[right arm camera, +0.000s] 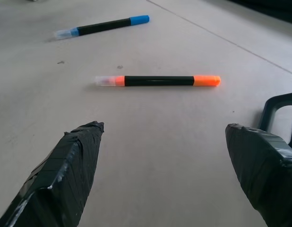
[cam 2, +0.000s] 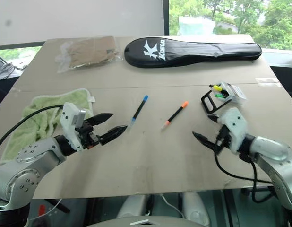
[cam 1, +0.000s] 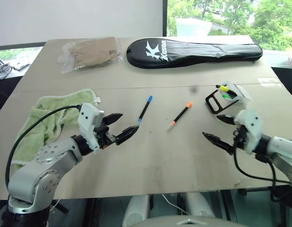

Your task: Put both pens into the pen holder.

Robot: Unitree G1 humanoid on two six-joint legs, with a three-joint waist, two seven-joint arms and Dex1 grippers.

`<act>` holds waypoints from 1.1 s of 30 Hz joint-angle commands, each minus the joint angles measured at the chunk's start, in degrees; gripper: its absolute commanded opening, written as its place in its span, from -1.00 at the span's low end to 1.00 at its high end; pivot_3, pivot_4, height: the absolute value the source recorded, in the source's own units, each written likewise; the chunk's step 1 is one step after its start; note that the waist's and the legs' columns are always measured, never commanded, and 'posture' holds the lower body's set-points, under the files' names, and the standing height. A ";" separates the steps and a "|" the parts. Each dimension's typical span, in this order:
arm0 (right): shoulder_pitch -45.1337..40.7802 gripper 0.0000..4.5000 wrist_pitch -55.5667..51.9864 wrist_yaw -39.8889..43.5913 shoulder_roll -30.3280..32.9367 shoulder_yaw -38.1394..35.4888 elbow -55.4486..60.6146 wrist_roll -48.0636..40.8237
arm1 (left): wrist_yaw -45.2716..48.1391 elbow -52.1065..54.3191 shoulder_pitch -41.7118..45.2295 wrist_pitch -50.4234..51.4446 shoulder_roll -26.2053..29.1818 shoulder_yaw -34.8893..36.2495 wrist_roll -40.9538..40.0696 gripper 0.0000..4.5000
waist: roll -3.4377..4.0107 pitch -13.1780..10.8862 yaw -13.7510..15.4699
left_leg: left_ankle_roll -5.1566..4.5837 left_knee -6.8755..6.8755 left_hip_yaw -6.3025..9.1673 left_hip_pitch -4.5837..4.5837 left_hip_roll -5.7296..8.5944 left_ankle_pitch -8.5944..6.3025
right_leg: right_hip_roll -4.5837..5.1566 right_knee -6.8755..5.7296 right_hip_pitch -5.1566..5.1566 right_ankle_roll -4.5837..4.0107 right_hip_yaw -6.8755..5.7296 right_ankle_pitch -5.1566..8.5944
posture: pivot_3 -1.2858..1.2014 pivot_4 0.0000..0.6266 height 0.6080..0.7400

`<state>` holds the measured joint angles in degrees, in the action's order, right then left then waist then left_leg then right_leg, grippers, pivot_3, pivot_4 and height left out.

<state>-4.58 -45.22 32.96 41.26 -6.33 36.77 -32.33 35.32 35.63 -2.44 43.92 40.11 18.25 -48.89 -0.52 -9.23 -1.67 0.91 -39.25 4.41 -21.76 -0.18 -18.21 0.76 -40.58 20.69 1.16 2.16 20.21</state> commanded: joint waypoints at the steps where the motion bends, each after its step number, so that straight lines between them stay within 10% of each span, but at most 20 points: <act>1: -6.61 0.98 -10.85 -4.78 -4.03 1.41 -0.55 -6.06 | 7.00 2.92 -2.78 -3.15 3.27 2.27 -1.01 1.00 | 0.00 -0.01 -0.23 | 0.00 0.01 0.01 0.00 -0.01 0.00 | -0.02 0.00 0.00 -0.01 -0.01 0.00 | 0.03 -0.52 1.00; 13: -34.83 0.98 -37.63 -31.36 -33.01 2.18 -26.55 4.05 | 9.21 4.24 -7.08 -5.48 4.77 4.66 -0.84 1.00 | 0.07 -0.05 -0.86 | 0.00 0.03 -0.02 -0.10 0.03 0.00 | -0.01 -0.09 0.24 0.00 0.03 0.00 | 0.03 -0.52 1.00; 23: -40.59 0.98 -35.44 -34.58 -38.71 7.76 -40.13 12.81 | 6.22 7.20 -12.72 -5.88 2.94 8.30 -1.89 1.00 | -0.05 0.21 -2.29 | 0.02 0.04 -0.11 0.33 0.04 0.01 | -0.01 -0.27 -0.03 -0.01 0.16 0.00 | 0.03 -0.52 1.00; 33: -40.79 -0.75 -26.30 -16.37 -24.01 28.14 -35.57 14.65 | 4.14 9.14 -16.34 -7.91 0.98 8.47 -1.07 1.00 | -0.03 0.23 -2.26 | -0.21 0.10 -0.10 0.55 0.04 -0.11 | -0.01 -0.22 -0.18 -0.01 0.17 0.00 | 0.03 -0.52 1.00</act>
<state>-46.41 -72.11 13.75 16.59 18.54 1.73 -18.21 39.66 42.39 -18.41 37.13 41.12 25.34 -49.73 -0.55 -9.00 -3.93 0.70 -39.14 4.31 -21.22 -0.15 -18.32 0.76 -40.78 20.51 1.15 2.35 20.21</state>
